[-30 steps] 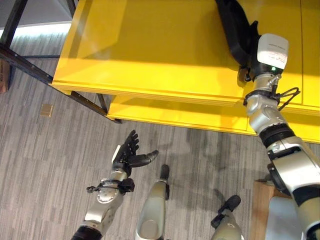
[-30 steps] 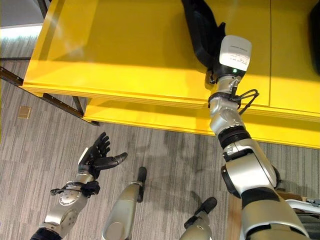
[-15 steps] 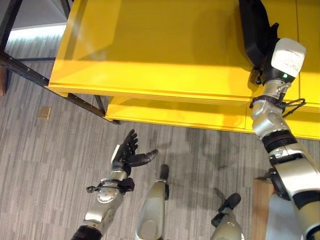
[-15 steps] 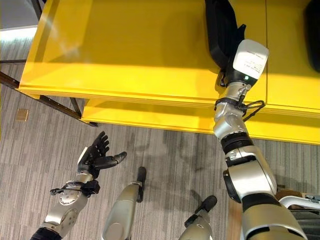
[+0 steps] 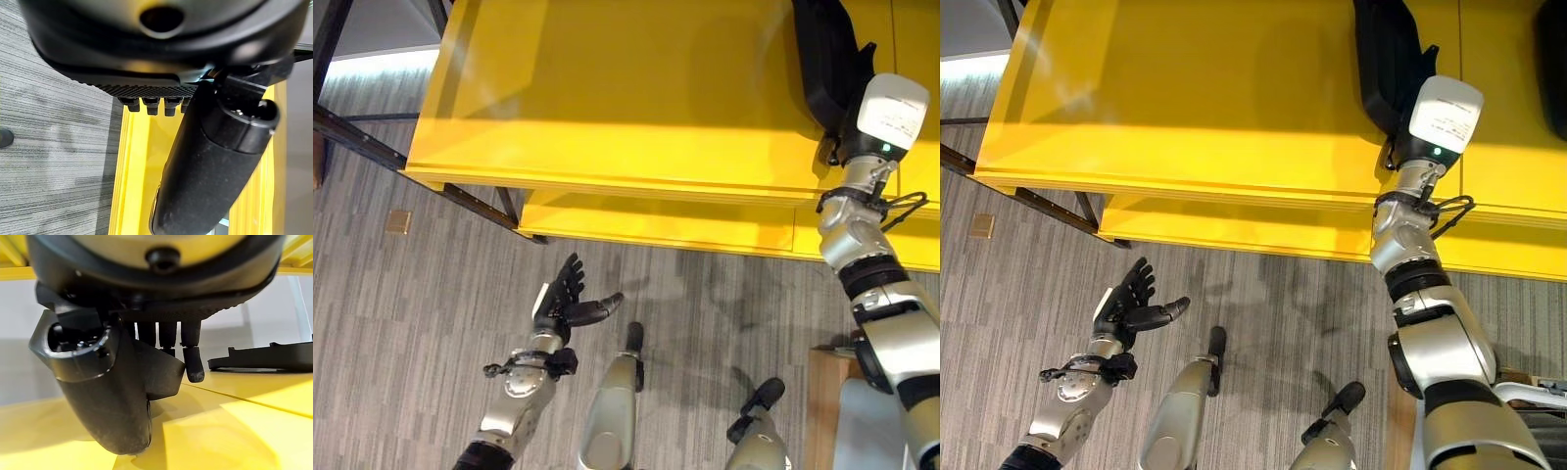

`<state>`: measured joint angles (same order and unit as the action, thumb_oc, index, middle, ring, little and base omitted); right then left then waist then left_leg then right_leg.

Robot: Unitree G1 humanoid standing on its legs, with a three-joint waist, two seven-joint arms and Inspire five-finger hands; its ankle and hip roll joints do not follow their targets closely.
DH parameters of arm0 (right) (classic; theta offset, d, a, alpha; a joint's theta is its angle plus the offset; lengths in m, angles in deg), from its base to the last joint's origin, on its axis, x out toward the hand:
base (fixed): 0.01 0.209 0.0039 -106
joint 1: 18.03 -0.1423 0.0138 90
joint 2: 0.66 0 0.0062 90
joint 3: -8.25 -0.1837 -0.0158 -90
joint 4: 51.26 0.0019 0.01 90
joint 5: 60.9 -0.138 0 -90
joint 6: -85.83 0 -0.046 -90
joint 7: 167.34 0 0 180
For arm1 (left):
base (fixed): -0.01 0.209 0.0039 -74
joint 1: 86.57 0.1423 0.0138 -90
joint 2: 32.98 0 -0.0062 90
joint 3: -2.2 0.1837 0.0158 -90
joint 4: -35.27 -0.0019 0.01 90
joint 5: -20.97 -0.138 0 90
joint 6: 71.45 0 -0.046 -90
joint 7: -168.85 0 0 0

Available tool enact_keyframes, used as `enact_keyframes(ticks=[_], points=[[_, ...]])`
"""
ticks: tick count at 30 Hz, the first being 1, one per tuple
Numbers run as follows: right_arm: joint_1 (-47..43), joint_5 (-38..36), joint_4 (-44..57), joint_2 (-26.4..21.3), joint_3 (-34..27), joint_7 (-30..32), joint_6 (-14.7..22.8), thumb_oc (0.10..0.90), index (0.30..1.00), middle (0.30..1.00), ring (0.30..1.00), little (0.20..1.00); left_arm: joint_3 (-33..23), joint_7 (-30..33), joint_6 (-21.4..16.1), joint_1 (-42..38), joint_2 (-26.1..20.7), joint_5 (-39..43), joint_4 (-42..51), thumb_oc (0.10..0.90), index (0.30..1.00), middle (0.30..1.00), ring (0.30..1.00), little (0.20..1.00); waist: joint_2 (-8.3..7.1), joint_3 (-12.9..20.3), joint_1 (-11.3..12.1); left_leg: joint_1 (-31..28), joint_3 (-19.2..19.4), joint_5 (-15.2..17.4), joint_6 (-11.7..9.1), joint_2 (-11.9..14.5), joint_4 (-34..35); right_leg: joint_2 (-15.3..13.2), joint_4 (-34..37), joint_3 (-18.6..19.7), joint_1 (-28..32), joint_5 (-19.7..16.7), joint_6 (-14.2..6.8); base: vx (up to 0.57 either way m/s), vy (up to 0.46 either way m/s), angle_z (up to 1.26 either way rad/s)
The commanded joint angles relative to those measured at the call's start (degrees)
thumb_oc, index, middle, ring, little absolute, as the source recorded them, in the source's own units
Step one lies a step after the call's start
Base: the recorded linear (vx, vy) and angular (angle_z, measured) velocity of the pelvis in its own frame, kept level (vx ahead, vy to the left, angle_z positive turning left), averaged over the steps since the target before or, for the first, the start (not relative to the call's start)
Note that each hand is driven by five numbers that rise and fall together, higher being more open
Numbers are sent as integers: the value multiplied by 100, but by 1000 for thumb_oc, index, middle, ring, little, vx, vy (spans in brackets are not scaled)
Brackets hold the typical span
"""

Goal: Move parts from the plastic box to the shelf.

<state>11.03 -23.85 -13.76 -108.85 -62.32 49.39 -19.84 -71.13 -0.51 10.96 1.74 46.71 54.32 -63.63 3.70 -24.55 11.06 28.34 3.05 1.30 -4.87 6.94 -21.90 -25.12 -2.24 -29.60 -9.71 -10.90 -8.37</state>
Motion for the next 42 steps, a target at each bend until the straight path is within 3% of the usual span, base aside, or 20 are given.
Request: enact_keyframes(ticks=[1, 14, 24, 33, 37, 42], points=[[-311, 181, 215, -889, 313, -109, 59, 900, 1000, 1000, 1000, 1000, -113, -23, -613, -18, -110, -116, 432, 900, 1000, 1000, 1000, 1000, 114, 54, -63, -250, 59, -449, -78, 270, 676, -222, -861, 207, 59, 445, -413, 9, 10, -4], [36, 919, 2427, -774, 731, -724, 679, 900, 1000, 1000, 1000, 1000, -255, 4, -584, 88, -96, -59, 429, 900, 1000, 1000, 1000, 1000, 7, 16, -130, -257, 83, -423, -78, 300, 645, -216, -889, 263, 25, 448, -396, 3, -3, -6], [449, 962, 3989, -714, 534, -855, 1155, 900, 1000, 1000, 1000, 1000, -381, 74, -531, 209, -93, -123, 469, 900, 1000, 1000, 1000, 1000, -88, -4, -196, -222, 84, -404, -72, 301, 607, -210, -907, 295, 0, 458, -397, 2, -1, -1], [1033, 575, 4878, -620, 5, -707, 1435, 900, 1000, 1000, 1000, 1000, -488, 191, -502, 302, -52, -191, 564, 900, 1000, 1000, 1000, 1000, -160, 0, -276, -220, 102, -400, -92, 336, 580, -194, -932, 340, -39, 467, -394, 0, 0, 0], [1427, -282, 5291, -383, -467, -517, 1725, 900, 1000, 1000, 1000, 1000, -494, 257, -486, 336, 8, -194, 536, 900, 1000, 1000, 1000, 1000, -197, 6, -365, -246, 129, -416, -109, 378, 595, -177, -946, 380, -74, 479, -386, -4, 1, -2], [1704, -840, 5669, -308, -870, -363, 1947, 900, 1000, 1000, 1000, 1000, -493, 294, -471, 429, -6, -172, 526, 900, 1000, 1000, 1000, 1000, -239, 14, -435, -293, 152, -434, -129, 405, 621, -158, -951, 419, -82, 495, -387, -2, -2, -2]])
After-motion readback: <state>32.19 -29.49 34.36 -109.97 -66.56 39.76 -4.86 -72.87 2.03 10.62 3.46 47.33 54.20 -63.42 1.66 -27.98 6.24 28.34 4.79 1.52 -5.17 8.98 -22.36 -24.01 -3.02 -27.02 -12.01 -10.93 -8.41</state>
